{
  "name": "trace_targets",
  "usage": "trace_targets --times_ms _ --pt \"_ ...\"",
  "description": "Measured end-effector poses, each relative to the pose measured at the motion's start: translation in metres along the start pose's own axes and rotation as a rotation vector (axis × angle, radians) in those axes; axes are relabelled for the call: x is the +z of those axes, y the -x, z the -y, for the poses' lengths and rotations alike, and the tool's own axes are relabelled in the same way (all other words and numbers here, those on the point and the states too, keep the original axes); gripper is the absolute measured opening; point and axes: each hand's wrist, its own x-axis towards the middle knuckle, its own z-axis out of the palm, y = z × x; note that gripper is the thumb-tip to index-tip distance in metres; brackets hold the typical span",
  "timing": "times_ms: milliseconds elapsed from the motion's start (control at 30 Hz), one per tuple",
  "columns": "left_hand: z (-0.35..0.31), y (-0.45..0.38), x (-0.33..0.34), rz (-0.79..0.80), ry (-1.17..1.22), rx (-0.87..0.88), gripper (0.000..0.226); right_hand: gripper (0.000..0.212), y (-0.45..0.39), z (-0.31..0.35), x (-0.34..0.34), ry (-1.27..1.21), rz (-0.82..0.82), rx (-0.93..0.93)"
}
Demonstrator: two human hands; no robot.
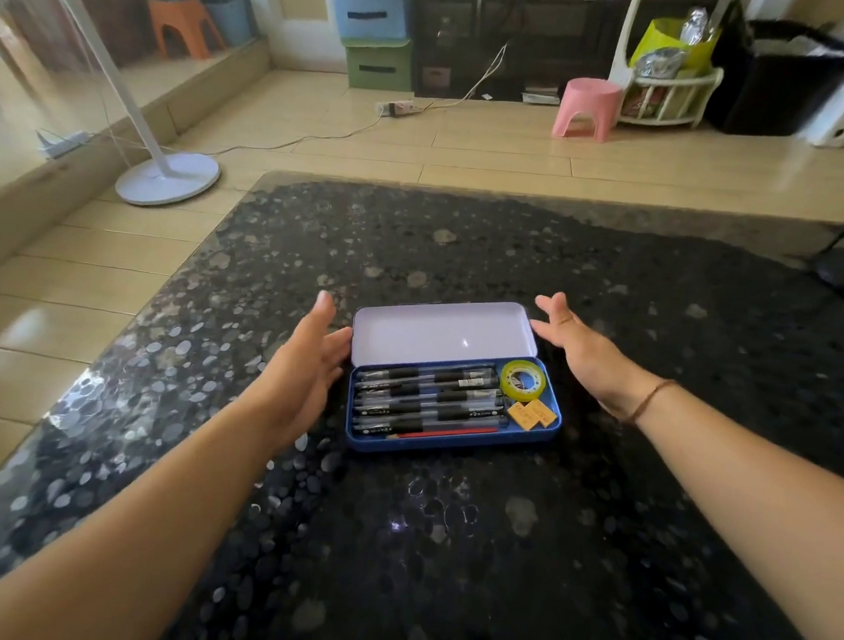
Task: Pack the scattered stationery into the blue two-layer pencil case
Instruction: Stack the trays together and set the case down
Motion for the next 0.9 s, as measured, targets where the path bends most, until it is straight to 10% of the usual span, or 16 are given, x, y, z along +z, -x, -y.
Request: trace_targets --times_ms 233,400,567,900 --pt "-0.003 0.009 -0.012 -0.156 0.164 0.126 0.048 0.081 0.024 -0.005 -0.018 -0.302 -0.123 -0.195" --pt "0.018 0.014 0.000 -0.224 -0.698 0.518 0.030 0.018 0.041 -0.024 -0.001 0.160 -0.284 -0.260" --pt "0.049 0.018 0.008 0.062 -1.528 0.575 0.073 0.042 0.056 -0.039 0.027 0.549 -0.300 -0.290" --pt "0.044 0.021 0.016 0.069 -1.565 0.413 0.082 0.042 0.065 -0.028 0.040 0.669 -0.364 -0.102"
